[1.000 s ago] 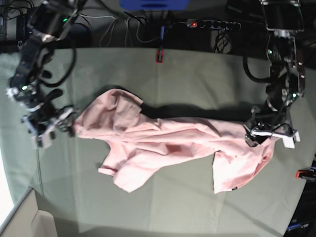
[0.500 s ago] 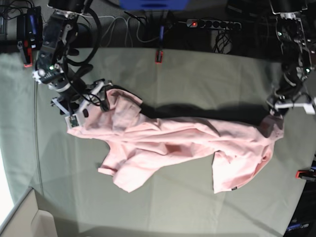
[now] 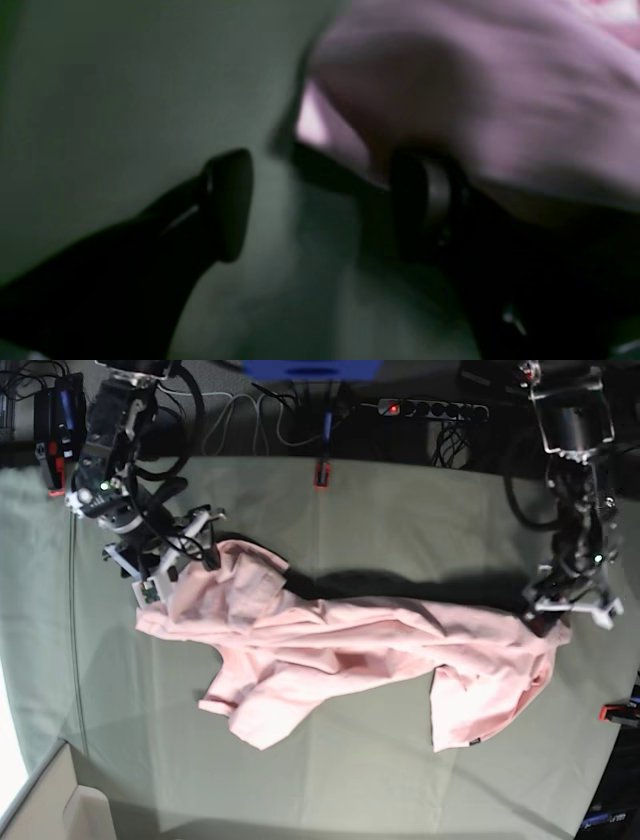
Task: Layout the t-shirt on the table in an organized manner, then fold the t-shirt properly
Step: 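Regrasp the t-shirt edges with both grippers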
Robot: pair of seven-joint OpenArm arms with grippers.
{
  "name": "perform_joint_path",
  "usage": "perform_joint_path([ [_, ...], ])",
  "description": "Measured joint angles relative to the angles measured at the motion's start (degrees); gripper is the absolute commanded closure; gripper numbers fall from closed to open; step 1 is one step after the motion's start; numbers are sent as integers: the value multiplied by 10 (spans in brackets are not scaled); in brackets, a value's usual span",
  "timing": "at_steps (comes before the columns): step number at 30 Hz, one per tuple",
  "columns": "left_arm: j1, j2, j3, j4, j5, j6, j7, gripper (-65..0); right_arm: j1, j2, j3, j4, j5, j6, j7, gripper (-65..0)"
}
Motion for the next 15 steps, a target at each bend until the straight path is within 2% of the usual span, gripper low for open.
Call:
perform_joint_path([
  [8,-29,0,55,-23,46,0,1,-418,-2,0,0,0,0,0,0,-419],
  [12,-44,0,70,-42,64,0,-39,-415,-2,0,1,0,0,0,0,-419],
  [13,-43,0,74,-45,66,0,-48,-404,-2,0,1,0,0,0,0,-419],
  [15,-40,-2,85,-47,66,0,-59,-328,0,0,1,0,0,0,0,-419],
])
